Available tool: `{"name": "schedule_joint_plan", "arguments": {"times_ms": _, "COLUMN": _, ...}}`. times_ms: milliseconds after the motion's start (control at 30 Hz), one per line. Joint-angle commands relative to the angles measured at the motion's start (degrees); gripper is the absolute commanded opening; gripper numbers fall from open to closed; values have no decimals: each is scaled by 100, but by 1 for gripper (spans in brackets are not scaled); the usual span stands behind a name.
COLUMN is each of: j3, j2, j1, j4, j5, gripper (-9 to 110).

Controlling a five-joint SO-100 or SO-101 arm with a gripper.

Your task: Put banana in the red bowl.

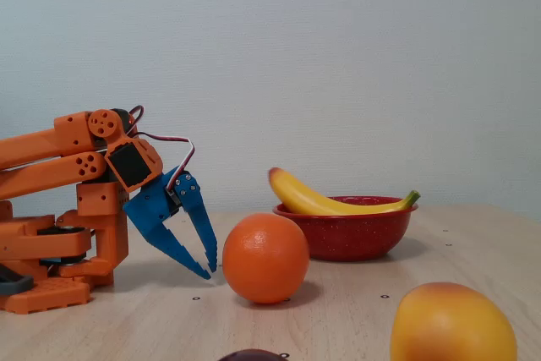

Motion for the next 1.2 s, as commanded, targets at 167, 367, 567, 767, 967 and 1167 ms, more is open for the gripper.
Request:
{"name": "schedule_joint_plan", "arguments": {"times_ms": 167, "j3": 9, "j2": 105, "j1": 88, "j4": 396, "j5": 193, "gripper": 0}}
{"name": "schedule_joint_plan", "arguments": {"times_ms": 367, "j3": 9, "j2": 105, "j1": 79, "j4": 396, "j5": 237, "gripper": 0}}
{"name": "schedule_joint_plan", "arguments": {"times_ms": 567, "j3": 9, "j2": 105, "j1": 62, "j4": 396, "j5": 220, "gripper": 0}}
{"name": "schedule_joint_plan", "arguments": {"times_ms": 767, "j3": 9, "j2": 105, "j1": 62, "j4": 396, "j5": 211, "gripper": 2}}
{"name": "schedule_joint_plan", "arguments": {"times_ms": 967, "j3": 9, "j2": 105, "j1": 62, "j4": 396, "j5": 211, "gripper": 0}}
{"name": "schedule_joint_plan", "arguments": {"times_ms": 1167, "j3": 9, "j2": 105, "j1": 62, "j4": 396, "j5": 211, "gripper": 0}}
